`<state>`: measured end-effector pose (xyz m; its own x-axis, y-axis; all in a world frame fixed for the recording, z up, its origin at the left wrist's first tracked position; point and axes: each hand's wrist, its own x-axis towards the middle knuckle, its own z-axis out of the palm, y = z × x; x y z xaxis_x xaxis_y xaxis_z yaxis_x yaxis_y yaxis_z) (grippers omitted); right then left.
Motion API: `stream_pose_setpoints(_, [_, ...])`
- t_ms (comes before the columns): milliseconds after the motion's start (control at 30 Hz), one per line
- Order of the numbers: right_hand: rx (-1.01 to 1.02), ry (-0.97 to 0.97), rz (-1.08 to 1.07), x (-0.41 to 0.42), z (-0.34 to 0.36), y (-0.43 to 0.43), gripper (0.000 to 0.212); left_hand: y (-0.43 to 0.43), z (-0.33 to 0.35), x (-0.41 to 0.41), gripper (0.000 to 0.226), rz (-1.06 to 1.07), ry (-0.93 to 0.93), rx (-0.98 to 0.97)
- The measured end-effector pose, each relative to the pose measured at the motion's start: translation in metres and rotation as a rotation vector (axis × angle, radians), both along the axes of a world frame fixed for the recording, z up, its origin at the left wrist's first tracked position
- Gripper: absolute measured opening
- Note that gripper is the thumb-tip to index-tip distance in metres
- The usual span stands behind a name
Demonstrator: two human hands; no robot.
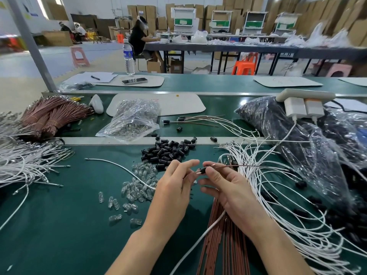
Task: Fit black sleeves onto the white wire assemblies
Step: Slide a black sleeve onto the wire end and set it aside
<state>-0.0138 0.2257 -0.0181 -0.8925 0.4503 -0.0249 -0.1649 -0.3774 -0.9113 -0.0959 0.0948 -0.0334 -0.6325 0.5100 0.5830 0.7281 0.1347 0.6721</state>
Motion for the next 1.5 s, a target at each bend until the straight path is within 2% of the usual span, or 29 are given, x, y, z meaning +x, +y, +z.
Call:
stream_pose_setpoints(133, [0.039, -0.007, -0.024, 0.001, 0.000, 0.001, 0.032, -0.002, 0.003, 0.000, 0.030, -0.048, 0.037, -0.039])
stream_pose_setpoints(233, [0.042, 0.001, -0.095, 0.002, 0.001, 0.004, 0.025, -0.004, 0.003, -0.002, 0.033, -0.008, 0.069, -0.136])
stream_pose_setpoints(367, [-0.059, 0.031, -0.168, 0.002, 0.004, 0.011, 0.019, -0.008, 0.005, -0.006, 0.012, 0.106, 0.161, -0.202])
stream_pose_setpoints(467, [-0.011, 0.026, -0.139, 0.003, 0.004, 0.010, 0.020, -0.008, 0.007, -0.006, 0.003, 0.122, 0.207, -0.203])
stream_pose_setpoints(633, [0.203, 0.019, -0.056, 0.003, 0.001, 0.001, 0.025, -0.006, 0.007, -0.004, 0.014, 0.146, 0.278, -0.189])
stream_pose_setpoints(833, [0.071, 0.106, -0.228, 0.009, 0.005, 0.018, 0.021, -0.012, 0.007, -0.013, 0.012, 0.171, 0.221, -0.157])
stream_pose_setpoints(1033, [0.259, 0.060, -0.089, 0.004, 0.002, -0.001, 0.023, -0.007, 0.006, -0.008, 0.013, 0.145, 0.315, -0.123])
stream_pose_setpoints(1133, [0.205, 0.069, -0.163, 0.004, 0.005, 0.004, 0.023, -0.011, 0.006, -0.013, 0.018, 0.173, 0.254, -0.148])
stream_pose_setpoints(1233, [0.121, 0.081, -0.214, 0.006, 0.005, 0.010, 0.025, -0.014, 0.005, -0.017, 0.009, 0.160, 0.207, -0.146])
stream_pose_setpoints(1300, [0.149, 0.066, -0.170, 0.004, 0.003, 0.007, 0.025, -0.014, 0.006, -0.016, 0.006, 0.127, 0.181, -0.126])
stream_pose_setpoints(1400, [0.163, 0.066, -0.080, 0.001, 0.000, -0.002, 0.023, -0.014, 0.009, -0.013, 0.016, 0.118, 0.247, -0.131])
stream_pose_setpoints(1500, [0.020, 0.135, -0.118, 0.002, 0.004, 0.002, 0.022, -0.018, 0.012, -0.017, 0.023, 0.139, 0.224, -0.152])
